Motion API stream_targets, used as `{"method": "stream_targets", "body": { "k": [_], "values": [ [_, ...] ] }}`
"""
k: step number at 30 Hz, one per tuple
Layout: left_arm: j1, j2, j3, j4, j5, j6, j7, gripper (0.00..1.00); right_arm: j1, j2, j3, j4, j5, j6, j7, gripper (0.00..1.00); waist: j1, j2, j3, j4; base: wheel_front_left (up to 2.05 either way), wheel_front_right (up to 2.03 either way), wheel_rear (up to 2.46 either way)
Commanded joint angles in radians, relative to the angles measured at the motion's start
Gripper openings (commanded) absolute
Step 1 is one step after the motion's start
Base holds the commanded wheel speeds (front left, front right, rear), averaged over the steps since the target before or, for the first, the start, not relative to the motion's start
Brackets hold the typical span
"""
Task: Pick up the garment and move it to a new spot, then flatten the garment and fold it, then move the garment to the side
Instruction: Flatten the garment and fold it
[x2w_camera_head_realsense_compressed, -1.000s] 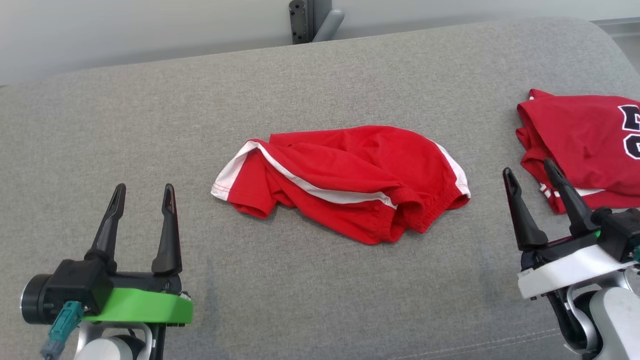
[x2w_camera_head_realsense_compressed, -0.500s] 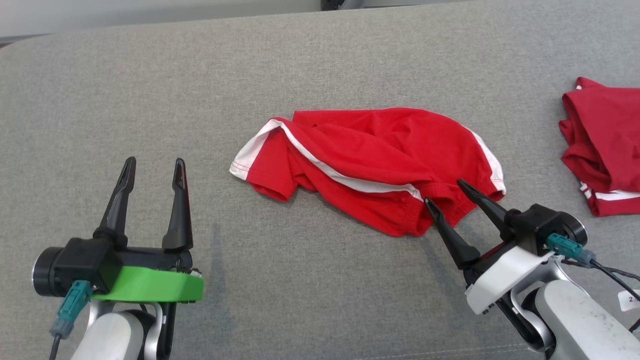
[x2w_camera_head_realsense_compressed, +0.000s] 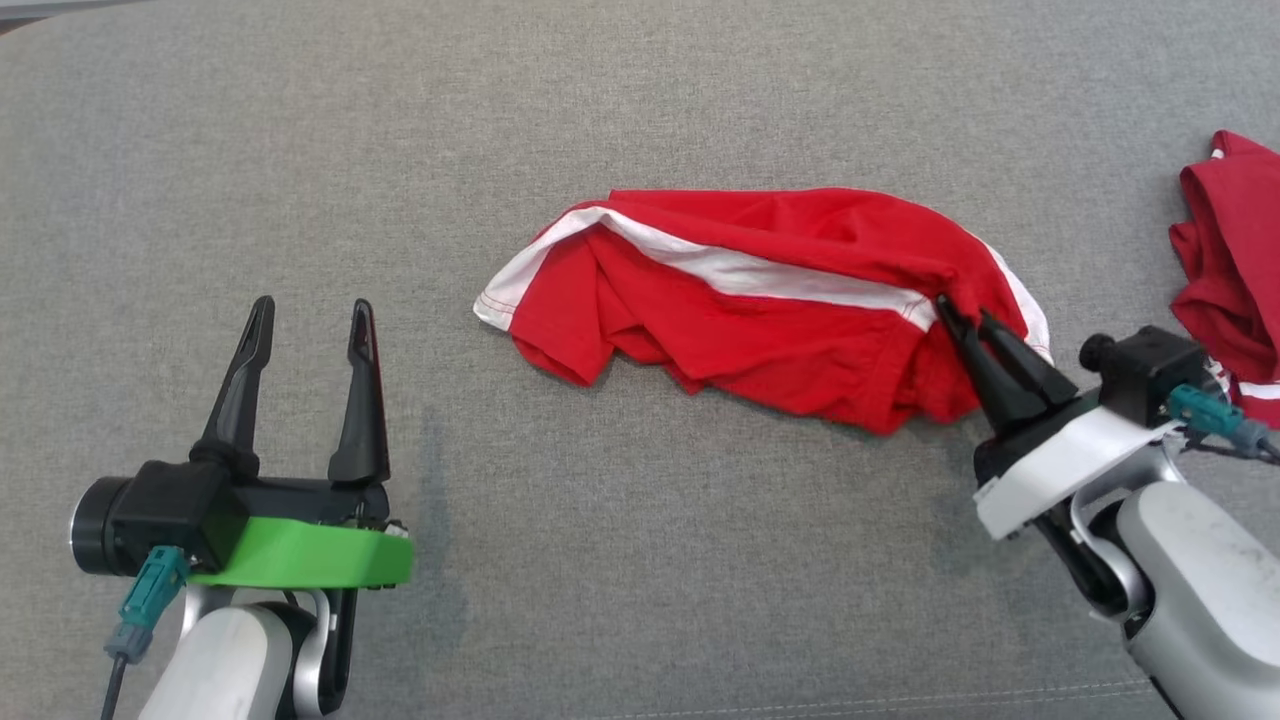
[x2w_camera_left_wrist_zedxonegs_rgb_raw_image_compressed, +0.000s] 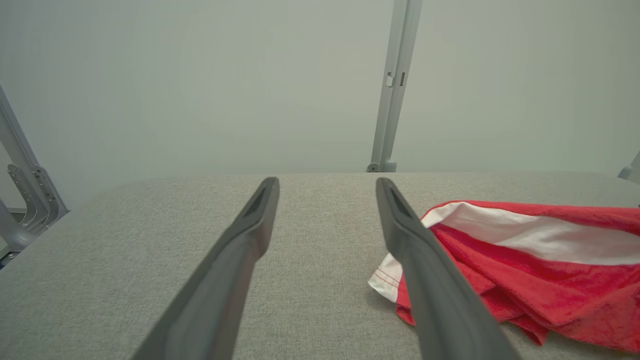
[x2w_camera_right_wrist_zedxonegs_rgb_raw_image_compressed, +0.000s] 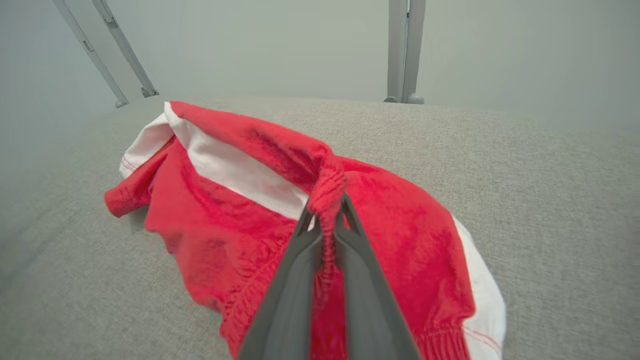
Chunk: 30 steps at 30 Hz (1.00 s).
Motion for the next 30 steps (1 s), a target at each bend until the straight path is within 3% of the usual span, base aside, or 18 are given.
{"method": "stream_targets", "body": {
  "k": [1,11,12,13,14,23,30],
  "values": [
    [-0.02,-0.001,0.001,0.001,0.009,-0.006,-0.006,1.0,-0.026,-0.015,-0.013,0.011,0.023,0.0,-0.007,0.0,0.0,0.0,0.009,-0.004,0.0,0.0,0.0],
    [-0.078,-0.017,-0.03,0.022,0.018,-0.03,-0.007,1.0,-0.17,-0.059,0.062,0.195,0.249,0.0,-0.001,0.0,0.0,0.0,0.072,0.024,0.0,0.0,0.0],
    [-0.083,-0.02,-0.034,0.025,0.019,-0.033,-0.008,1.0,-0.18,-0.061,0.073,0.212,0.265,0.0,-0.006,0.09,0.0,0.0,0.077,0.028,0.0,0.0,0.0],
    [-0.087,-0.022,-0.037,0.028,0.021,-0.034,-0.009,1.0,-0.191,-0.067,0.084,0.228,0.274,0.0,-0.012,0.46,0.0,0.0,0.081,0.032,0.0,0.0,0.0],
    [-0.091,-0.024,-0.038,0.031,0.022,-0.035,-0.01,1.0,-0.201,-0.069,0.095,0.238,0.289,0.0,-0.018,0.98,0.0,0.0,0.084,0.034,0.0,0.0,0.0],
    [-0.09,-0.021,-0.022,0.051,0.022,-0.029,-0.015,1.0,-0.189,-0.101,0.125,0.242,0.316,0.0,-0.065,1.0,0.0,0.0,0.071,0.011,0.0,0.0,0.0],
    [-0.066,-0.001,0.012,0.03,0.022,-0.017,-0.019,1.0,-0.088,-0.055,-0.121,0.098,0.138,0.0,-0.065,1.0,0.0,0.0,0.032,-0.038,0.0,0.0,0.0]
  ]
}}
